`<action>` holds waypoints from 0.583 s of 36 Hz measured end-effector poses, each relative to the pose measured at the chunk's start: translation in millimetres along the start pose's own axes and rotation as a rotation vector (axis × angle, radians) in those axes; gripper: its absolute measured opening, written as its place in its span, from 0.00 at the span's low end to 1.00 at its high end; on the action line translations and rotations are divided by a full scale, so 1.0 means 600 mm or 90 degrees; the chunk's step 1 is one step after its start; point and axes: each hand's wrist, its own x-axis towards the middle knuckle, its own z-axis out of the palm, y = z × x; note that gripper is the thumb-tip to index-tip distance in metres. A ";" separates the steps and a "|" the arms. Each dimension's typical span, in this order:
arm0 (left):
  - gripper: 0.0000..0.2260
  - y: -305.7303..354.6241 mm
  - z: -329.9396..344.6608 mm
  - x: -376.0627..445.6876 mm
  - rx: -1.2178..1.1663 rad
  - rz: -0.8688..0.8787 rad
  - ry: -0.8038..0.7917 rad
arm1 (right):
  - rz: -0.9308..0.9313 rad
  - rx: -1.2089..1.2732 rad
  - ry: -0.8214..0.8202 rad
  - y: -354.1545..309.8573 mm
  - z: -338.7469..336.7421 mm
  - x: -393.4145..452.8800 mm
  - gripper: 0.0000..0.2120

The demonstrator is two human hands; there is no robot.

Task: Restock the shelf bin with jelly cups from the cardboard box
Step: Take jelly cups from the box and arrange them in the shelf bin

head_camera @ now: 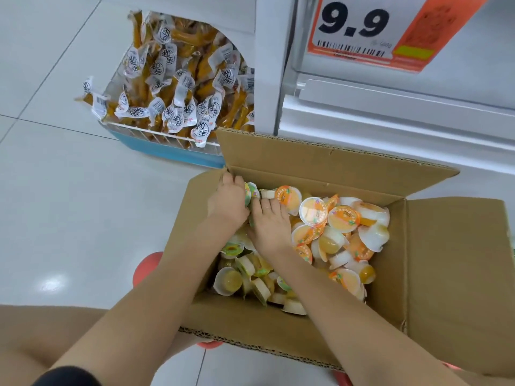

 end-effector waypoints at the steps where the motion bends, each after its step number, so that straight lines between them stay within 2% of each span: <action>1: 0.22 0.004 0.002 0.000 0.018 -0.004 0.009 | -0.002 -0.006 0.004 0.000 0.000 -0.001 0.28; 6: 0.17 0.021 0.010 -0.003 0.164 0.009 0.033 | -0.042 -0.041 0.009 0.007 -0.005 -0.007 0.26; 9: 0.17 0.019 0.006 -0.006 0.264 0.043 0.024 | -0.085 -0.070 0.037 0.020 -0.008 -0.010 0.19; 12: 0.20 0.007 0.000 -0.016 0.292 0.088 0.027 | -0.113 -0.039 -0.030 0.040 -0.015 -0.016 0.27; 14: 0.23 0.004 -0.008 -0.027 0.219 0.085 0.028 | -0.098 0.047 -0.071 0.048 -0.030 -0.020 0.31; 17: 0.25 0.016 -0.032 -0.043 0.034 0.043 0.010 | -0.001 0.229 -0.131 0.042 -0.064 -0.022 0.29; 21: 0.24 0.041 -0.081 -0.048 -0.231 -0.024 -0.017 | 0.249 0.436 -0.058 0.026 -0.132 -0.018 0.30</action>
